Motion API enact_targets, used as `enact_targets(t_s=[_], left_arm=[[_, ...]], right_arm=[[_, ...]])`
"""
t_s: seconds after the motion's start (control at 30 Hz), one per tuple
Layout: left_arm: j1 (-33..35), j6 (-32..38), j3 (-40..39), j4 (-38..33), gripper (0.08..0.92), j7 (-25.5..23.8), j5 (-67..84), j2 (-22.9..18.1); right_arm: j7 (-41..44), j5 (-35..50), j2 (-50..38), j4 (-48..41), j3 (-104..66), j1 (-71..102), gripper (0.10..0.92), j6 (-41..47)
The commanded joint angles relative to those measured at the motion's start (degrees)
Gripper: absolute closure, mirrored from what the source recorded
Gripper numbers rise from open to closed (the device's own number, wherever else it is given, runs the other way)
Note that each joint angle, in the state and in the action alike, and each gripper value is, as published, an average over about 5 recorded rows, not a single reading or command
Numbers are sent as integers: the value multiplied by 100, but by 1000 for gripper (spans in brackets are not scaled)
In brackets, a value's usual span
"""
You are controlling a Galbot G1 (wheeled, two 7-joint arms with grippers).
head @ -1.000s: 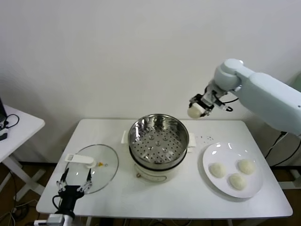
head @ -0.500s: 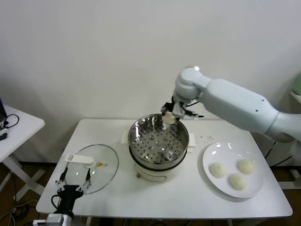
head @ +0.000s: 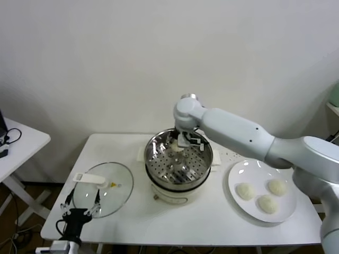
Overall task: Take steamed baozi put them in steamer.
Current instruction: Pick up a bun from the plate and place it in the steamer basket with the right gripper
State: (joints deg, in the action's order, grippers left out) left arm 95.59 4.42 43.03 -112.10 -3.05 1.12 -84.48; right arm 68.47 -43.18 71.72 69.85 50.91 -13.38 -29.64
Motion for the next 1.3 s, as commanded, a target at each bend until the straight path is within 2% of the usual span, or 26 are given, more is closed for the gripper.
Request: enact_targets(t_s=[0.03,0.7,0.8,1.0,1.17,1.3], left_arm=[[-6,10,-17,38,177,-1,2,-15],[-19,7,-2,56,177,1,3,-14],[-21,4,0,57,177,5,5,-17],[-17,11,4,74,177,9,14,-19],[-20,12,2,78,177,10,15,-19],[-31,3,2,68,177,12,14,-17]], right_arm=[[-43,-840,243,-276,-232,353,374,-243],[-3,-658,222,-313,-237,349,370,-254],[-9,-650,236,-330,-211,355,336,-254],[40,-496,183,-296,-177,295,213,-262],[174,-37,-35,41,-66,-43,203,-267],[350,684,-512,569,173,-633,203,-182]])
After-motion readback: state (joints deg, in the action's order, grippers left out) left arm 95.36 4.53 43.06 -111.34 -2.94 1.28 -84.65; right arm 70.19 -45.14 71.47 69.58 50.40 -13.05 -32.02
